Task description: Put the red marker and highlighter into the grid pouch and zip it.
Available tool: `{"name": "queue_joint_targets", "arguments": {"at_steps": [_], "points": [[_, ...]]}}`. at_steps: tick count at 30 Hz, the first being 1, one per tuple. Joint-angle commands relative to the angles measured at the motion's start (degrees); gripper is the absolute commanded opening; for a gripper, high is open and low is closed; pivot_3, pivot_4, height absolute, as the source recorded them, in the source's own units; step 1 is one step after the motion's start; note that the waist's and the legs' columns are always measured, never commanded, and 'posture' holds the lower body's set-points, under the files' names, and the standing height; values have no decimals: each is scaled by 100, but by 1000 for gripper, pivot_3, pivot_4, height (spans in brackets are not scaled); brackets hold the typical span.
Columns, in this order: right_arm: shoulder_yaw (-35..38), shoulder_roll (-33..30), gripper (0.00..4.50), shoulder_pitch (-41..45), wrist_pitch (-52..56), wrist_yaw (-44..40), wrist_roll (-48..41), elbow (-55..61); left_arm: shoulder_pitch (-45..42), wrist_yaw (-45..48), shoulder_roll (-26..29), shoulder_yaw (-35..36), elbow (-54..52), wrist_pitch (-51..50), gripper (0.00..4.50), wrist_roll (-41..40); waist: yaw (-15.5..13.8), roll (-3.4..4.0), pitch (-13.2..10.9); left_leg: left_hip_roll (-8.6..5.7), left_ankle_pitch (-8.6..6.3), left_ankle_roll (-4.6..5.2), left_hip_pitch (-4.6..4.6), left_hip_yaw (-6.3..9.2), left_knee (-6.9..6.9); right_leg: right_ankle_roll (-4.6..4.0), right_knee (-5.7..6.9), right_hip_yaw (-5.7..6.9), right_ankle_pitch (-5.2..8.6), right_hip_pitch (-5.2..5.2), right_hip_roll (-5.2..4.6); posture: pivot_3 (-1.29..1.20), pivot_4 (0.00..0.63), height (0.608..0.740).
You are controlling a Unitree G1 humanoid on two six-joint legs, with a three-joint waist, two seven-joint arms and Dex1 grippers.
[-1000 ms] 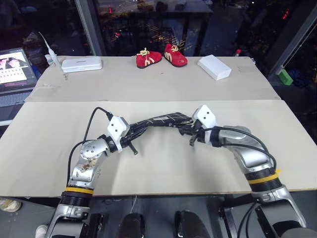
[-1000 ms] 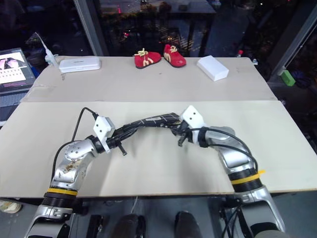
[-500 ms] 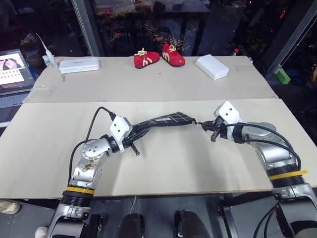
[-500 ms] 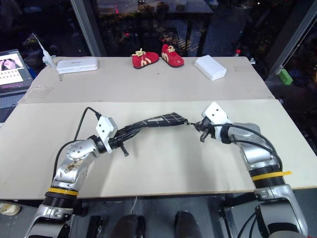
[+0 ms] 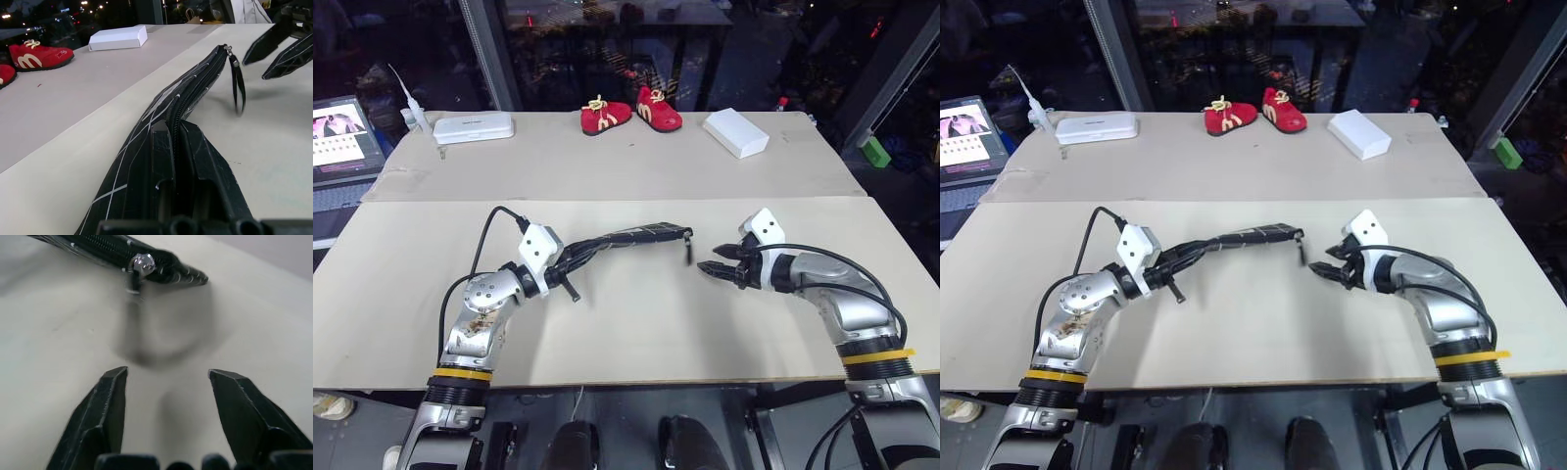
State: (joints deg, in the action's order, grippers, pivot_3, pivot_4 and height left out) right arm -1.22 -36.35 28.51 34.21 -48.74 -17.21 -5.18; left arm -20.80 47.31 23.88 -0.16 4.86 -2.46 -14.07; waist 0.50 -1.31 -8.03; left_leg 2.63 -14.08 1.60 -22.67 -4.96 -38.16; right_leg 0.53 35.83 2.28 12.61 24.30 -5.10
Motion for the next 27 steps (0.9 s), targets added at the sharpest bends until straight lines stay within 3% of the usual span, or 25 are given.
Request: {"name": "queue_joint_targets", "arguments": {"at_steps": [1,9,17,23,27], "points": [[665,-485,2866,-290,176,-476,-575,708,-19,307,104,4,-276,161,0,-203,-49,0,0,-1,0,0,-1,0,0,0,-1,0,0,1,0,0,150,740],[1395,-1174,2866,-1635,88,-1340,-1373,2000,243,1268,515,-300,-123,927,0,-56,-109,0,0,1,-3,4,0,0,2,2,-8,2,2,-2,2,0,150,740],[1196,-1112,2866,-1894,-9,-998,-1174,2029,223,1793,393,-633,326,1955,0,21,-108,0,0,1,-3,4,14,-3,-5,2,-8,-9,3,-12,3,0,150,740],[1018,-1051,2944,-1811,-36,-886,-1063,1930,180,1898,527,-537,708,2102,2102,-1,-115,-1,0,3,-3,4,7,-2,-4,1,-6,-7,4,-5,7,0,150,740],[1051,-1134,2944,-1807,-109,-912,-1002,1746,360,1722,594,-323,87,1015,3492,-597,-115,-1,0,1,-3,4,6,-1,-5,1,-7,-6,4,-7,2,0,150,740]]}}
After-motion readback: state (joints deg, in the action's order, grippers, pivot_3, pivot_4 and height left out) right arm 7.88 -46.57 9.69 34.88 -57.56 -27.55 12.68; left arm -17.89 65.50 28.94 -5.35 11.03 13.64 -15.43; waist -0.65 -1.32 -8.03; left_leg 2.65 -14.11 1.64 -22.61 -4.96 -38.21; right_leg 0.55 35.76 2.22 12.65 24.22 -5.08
